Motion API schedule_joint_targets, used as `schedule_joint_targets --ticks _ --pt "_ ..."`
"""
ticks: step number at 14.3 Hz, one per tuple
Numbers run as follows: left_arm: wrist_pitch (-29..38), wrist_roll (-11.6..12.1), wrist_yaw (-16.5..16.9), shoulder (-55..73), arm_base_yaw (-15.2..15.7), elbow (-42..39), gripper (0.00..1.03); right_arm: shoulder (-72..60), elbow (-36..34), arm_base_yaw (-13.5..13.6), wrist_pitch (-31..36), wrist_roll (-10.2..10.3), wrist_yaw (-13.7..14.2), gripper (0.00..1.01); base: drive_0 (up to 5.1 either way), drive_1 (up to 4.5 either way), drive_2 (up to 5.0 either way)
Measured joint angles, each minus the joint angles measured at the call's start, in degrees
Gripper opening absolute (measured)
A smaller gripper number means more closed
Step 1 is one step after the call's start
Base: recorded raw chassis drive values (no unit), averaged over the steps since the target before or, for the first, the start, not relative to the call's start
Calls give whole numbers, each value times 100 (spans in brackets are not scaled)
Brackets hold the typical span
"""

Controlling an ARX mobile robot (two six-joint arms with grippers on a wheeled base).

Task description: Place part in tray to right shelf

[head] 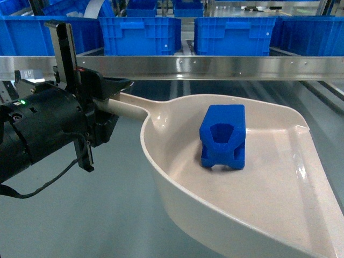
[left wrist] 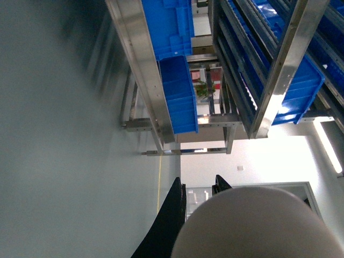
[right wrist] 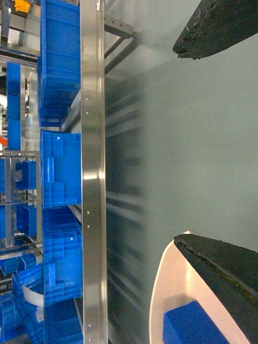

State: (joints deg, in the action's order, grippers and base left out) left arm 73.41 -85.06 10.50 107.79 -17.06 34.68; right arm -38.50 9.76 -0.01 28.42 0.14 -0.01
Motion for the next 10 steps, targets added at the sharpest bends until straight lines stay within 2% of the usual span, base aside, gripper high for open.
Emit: schedule_joint_targets --ticks 4,10 --pt "-13 0 -4 0 0 0 12 0 0 0 -15 0 2 98 312 174 -496" --pt "-17 2 -2 0 -17 0 12 -2 0 0 -11 0 2 98 20 431 -391"
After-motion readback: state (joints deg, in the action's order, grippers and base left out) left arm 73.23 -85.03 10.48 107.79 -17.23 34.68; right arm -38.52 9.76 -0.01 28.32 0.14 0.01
